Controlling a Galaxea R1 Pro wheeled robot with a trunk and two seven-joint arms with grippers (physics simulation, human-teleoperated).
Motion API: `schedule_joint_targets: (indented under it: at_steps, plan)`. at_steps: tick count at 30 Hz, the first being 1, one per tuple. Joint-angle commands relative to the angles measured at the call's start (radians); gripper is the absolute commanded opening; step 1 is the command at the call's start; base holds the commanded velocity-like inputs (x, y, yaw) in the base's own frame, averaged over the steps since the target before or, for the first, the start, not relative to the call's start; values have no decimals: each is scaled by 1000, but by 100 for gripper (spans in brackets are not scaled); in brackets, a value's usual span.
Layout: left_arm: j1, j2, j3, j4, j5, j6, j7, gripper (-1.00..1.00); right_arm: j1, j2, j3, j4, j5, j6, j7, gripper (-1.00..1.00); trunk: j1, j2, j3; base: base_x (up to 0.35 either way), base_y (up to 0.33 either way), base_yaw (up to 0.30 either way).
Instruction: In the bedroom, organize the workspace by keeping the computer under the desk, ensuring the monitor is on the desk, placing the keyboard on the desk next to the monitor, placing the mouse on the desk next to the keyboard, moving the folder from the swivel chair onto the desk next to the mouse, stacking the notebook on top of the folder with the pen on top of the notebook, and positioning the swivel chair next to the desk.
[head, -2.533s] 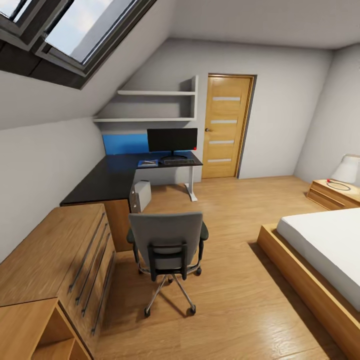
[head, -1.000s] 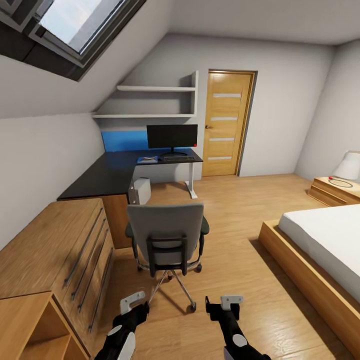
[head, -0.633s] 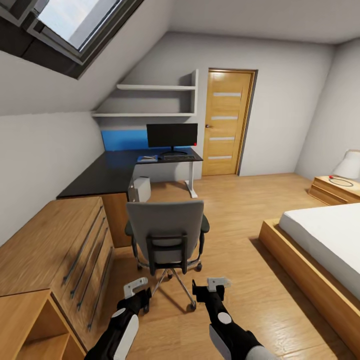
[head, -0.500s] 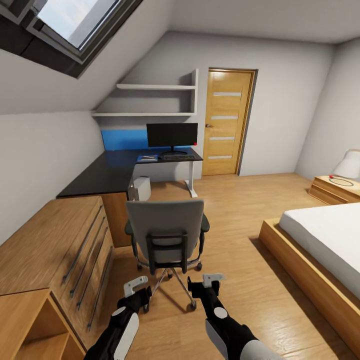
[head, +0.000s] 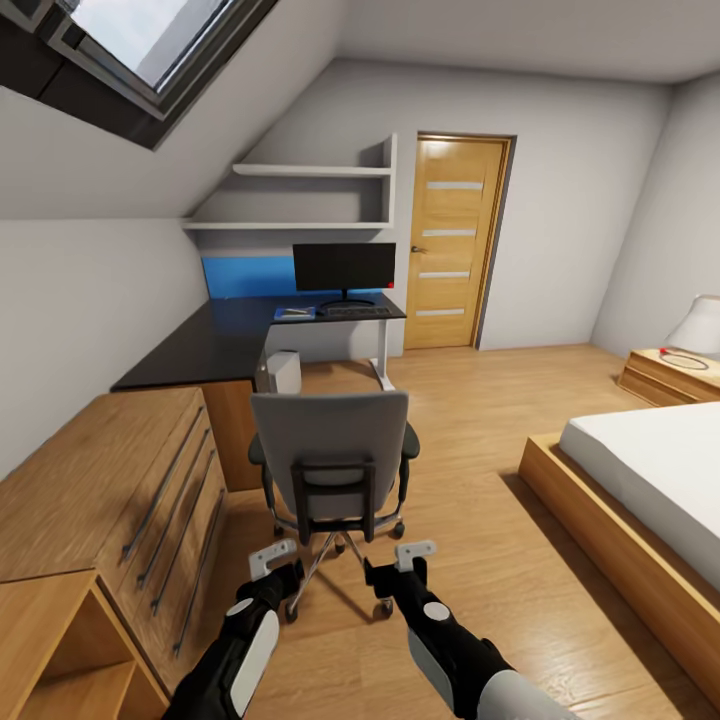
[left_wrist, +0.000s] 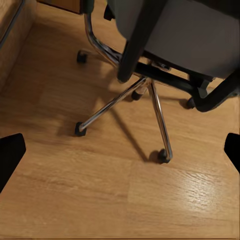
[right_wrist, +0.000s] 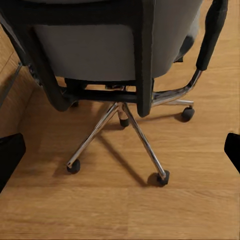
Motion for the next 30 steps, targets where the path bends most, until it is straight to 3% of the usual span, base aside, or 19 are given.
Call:
schedule_joint_targets:
  at_steps: [1,7,14,15,22,30]
  plan:
    - [-1,0,-2,6,6,3,6,100,-1,0,8,-4,-9,9,-7,100,4,-8,-4,0,0,0]
    - [-3,0,-5,53,2,-1,4,100,-5,0,8,-28,-6,-21,-12,100,27,-50,-23,0,0,0]
    - [-25,0,-5,94,4,4,5,100,-75,0,7,17,-15,1,-17,100,54,-99,-45,0,0,0]
    - [-70,0,-4,169,5,4,4,100,-84,0,7,41,-14,-7,-16,100,58,-106,-48,0,0,0]
    - [-195,0,-4,312,8,4,0,100,-90,0,6,56,-13,-12,-15,100,84,-155,-70,0,0,0]
    - [-233,0,-2,367,14,-5,-3,100,-90,0,6,57,-13,-11,-15,100,115,-211,-95,0,0,0]
